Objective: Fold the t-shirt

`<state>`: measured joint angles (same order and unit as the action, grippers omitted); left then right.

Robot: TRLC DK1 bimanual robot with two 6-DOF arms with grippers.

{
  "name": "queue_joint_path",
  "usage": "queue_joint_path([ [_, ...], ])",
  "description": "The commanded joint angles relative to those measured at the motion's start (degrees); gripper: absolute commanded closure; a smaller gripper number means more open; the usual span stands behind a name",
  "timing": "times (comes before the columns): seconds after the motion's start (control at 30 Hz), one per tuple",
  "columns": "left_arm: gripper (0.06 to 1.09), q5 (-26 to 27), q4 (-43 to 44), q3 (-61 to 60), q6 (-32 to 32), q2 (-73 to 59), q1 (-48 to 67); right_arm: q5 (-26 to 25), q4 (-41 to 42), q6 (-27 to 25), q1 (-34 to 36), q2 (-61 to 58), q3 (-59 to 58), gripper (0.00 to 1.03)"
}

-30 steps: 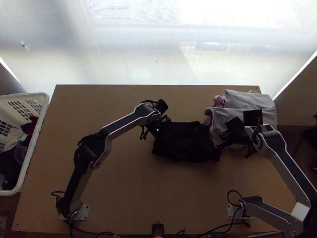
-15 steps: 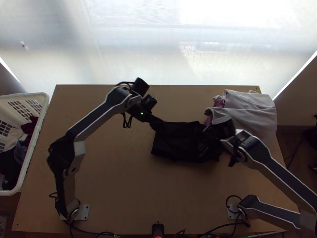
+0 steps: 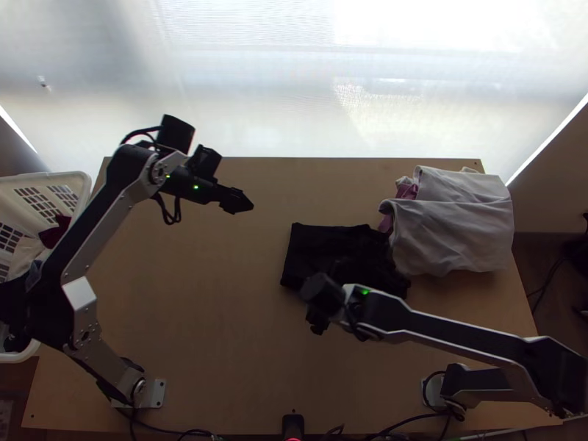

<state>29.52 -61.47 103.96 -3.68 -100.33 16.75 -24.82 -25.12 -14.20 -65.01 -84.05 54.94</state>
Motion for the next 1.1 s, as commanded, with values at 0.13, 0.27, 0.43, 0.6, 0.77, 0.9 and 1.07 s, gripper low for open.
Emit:
queue_joint_path([
  [0.13, 0.10, -0.07, -0.75, -1.83, -0.89, 5.76, -7.52, -9.37, 11.41, -2.50, -8.38, -13.07, 0.17, 0.12],
  [0.27, 0.10, -0.07, -0.75, -2.19, -1.41, 6.47, -9.46, -15.00, 17.39, -4.96, -7.94, -16.58, -0.18, 0.12],
  [0.43, 0.10, -0.07, -0.75, -2.36, -2.29, 6.73, -11.22, -20.01, 20.55, -5.58, -7.94, -20.71, 0.61, 0.12],
  [0.6, 0.10, -0.07, -0.75, -2.54, -2.56, 7.08, -12.36, -23.52, 23.10, -6.37, -7.32, -24.23, 1.22, 0.12],
  [0.77, 0.10, 0.01, -0.75, -2.54, -3.52, 7.17, -13.33, -25.37, 27.32, -9.09, -6.79, -26.87, 1.75, 0.12],
  [0.9, 0.10, 0.01, -0.75, -2.71, -4.05, 7.43, -14.47, -27.12, 30.66, -12.00, -5.83, -28.54, 2.02, 0.12],
  [1.07, 0.10, 0.01, -0.75, -4.03, -5.11, 8.31, -15.79, -28.79, 33.21, -14.28, -3.63, -30.12, 2.54, 0.12],
])
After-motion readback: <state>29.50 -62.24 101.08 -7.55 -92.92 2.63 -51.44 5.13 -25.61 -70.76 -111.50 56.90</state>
